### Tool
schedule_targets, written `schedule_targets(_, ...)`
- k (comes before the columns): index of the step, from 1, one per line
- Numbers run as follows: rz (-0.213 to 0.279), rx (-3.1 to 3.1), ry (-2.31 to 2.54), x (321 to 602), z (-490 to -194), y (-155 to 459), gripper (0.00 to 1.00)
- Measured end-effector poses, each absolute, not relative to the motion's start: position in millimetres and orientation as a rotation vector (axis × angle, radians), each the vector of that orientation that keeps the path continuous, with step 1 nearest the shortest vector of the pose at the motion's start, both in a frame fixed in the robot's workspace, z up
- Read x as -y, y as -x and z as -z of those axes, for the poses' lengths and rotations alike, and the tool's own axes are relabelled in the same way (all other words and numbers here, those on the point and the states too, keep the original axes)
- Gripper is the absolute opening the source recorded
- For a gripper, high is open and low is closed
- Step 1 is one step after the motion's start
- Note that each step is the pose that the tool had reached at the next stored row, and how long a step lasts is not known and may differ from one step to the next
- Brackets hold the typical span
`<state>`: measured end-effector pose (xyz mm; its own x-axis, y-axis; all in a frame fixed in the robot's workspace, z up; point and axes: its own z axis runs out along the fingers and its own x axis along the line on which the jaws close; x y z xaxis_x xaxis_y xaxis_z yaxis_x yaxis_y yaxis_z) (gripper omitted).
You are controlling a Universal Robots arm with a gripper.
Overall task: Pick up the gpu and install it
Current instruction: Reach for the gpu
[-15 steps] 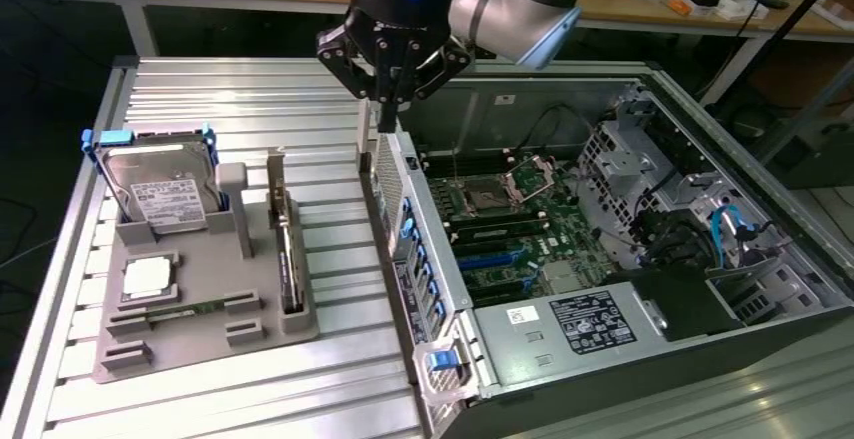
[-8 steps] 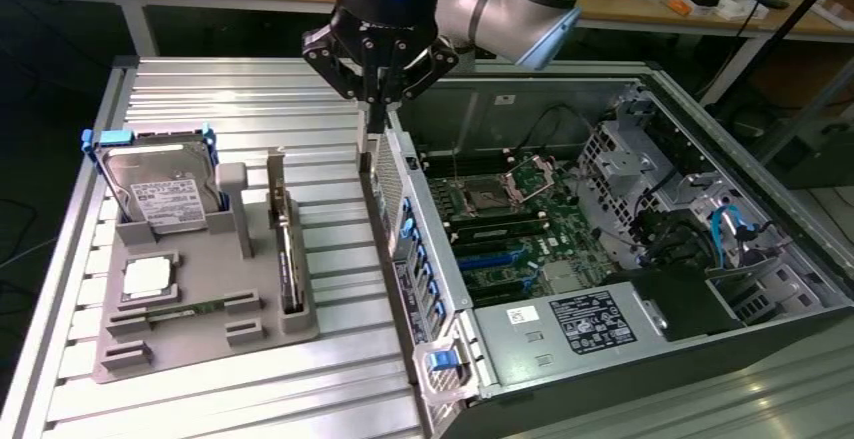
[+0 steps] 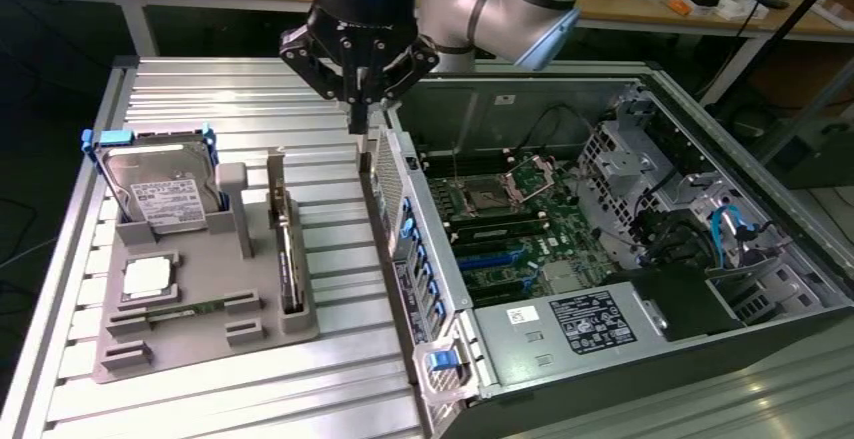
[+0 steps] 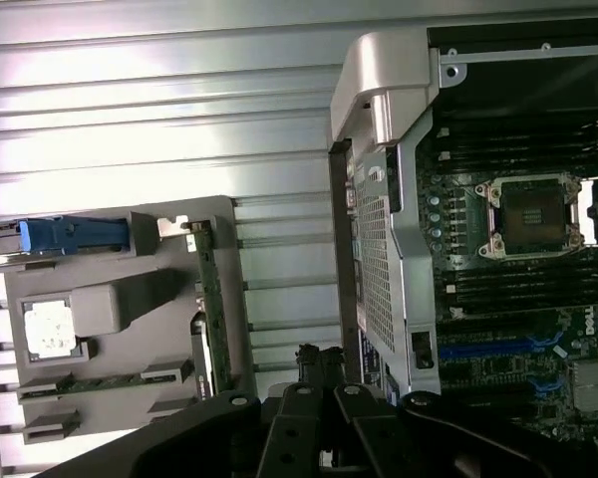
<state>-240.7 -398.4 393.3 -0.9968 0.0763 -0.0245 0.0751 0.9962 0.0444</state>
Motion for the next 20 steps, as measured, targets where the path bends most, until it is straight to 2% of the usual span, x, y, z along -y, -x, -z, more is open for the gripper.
schedule_targets(20, -0.068, -3.113, -0.118, 398, -393, 284, 0.11)
